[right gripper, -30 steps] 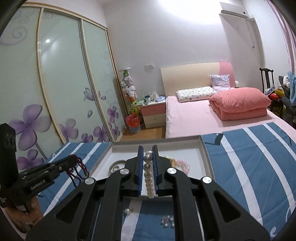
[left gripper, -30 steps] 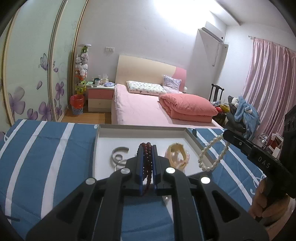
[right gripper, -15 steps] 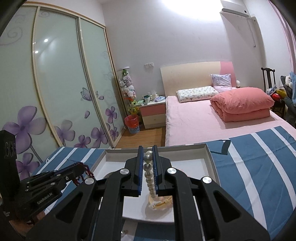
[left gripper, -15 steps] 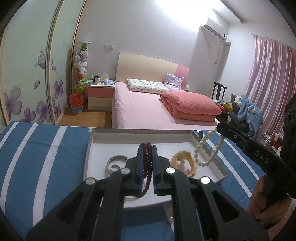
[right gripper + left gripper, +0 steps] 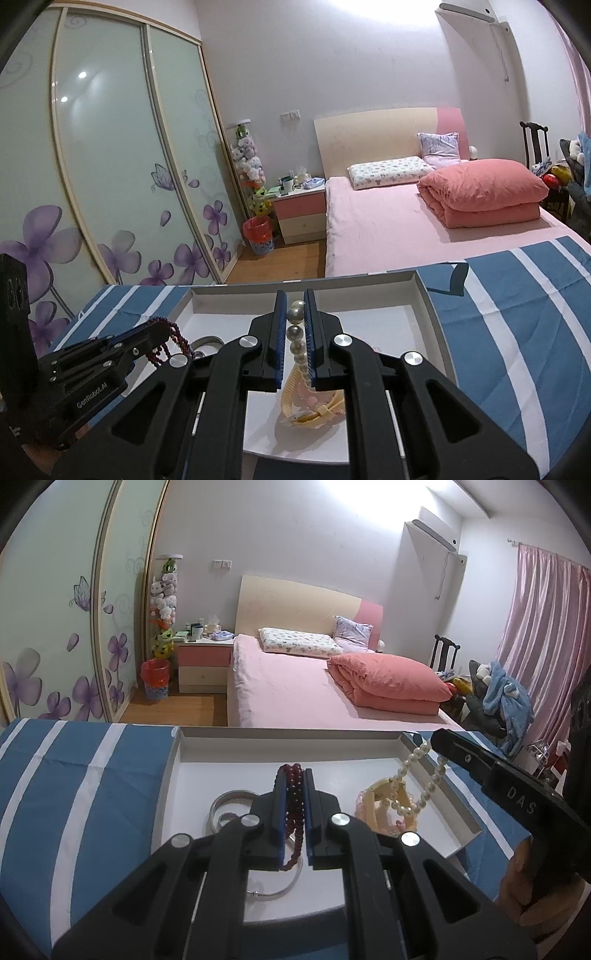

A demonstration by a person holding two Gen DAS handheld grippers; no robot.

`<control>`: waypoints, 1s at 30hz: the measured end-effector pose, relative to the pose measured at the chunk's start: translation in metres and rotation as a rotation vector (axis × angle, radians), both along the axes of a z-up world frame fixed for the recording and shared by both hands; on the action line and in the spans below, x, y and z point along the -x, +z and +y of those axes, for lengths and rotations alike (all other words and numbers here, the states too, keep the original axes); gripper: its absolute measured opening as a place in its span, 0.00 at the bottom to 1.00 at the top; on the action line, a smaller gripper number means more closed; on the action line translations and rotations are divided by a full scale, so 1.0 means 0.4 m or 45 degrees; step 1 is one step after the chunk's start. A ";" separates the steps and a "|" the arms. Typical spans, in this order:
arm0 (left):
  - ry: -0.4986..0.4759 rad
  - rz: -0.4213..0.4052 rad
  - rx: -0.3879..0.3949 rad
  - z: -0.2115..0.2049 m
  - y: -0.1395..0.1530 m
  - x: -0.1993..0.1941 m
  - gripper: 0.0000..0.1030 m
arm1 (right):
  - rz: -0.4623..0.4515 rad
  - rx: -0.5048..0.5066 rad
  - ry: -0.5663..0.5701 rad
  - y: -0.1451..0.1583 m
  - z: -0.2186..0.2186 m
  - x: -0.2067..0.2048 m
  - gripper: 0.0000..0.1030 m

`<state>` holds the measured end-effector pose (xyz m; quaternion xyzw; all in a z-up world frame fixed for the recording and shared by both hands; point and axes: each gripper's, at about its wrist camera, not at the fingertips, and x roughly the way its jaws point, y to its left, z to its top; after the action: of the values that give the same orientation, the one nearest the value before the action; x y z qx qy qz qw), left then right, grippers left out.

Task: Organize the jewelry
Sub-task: 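Carry the red beads with left while right carries the pearls into the tray, open both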

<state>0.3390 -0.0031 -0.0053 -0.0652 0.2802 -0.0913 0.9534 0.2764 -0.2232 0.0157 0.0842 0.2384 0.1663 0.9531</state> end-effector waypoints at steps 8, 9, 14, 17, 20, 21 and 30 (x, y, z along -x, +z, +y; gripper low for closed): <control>0.013 0.008 -0.010 0.000 -0.012 -0.010 0.13 | 0.026 0.001 0.003 -0.003 -0.001 -0.014 0.12; 0.017 0.007 -0.011 -0.003 -0.011 -0.009 0.17 | 0.028 0.003 0.002 -0.003 -0.003 -0.014 0.13; 0.035 0.005 -0.004 0.004 -0.010 -0.007 0.20 | 0.032 -0.002 -0.011 -0.004 -0.012 -0.015 0.19; 0.042 0.005 -0.003 0.010 -0.007 -0.002 0.20 | 0.030 0.000 -0.015 -0.004 -0.013 -0.015 0.19; 0.043 0.004 -0.004 0.013 -0.005 0.003 0.20 | 0.027 0.001 -0.018 -0.002 -0.016 -0.009 0.19; 0.043 0.004 -0.004 0.013 -0.004 0.003 0.20 | 0.027 0.000 -0.019 -0.001 -0.017 -0.006 0.19; 0.026 0.004 0.012 0.017 0.004 0.061 0.22 | 0.042 0.026 -0.014 -0.006 -0.023 0.039 0.19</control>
<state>0.3145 0.0038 -0.0036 -0.0728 0.2805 -0.0829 0.9535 0.2608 -0.2323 0.0133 0.0785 0.2552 0.1571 0.9508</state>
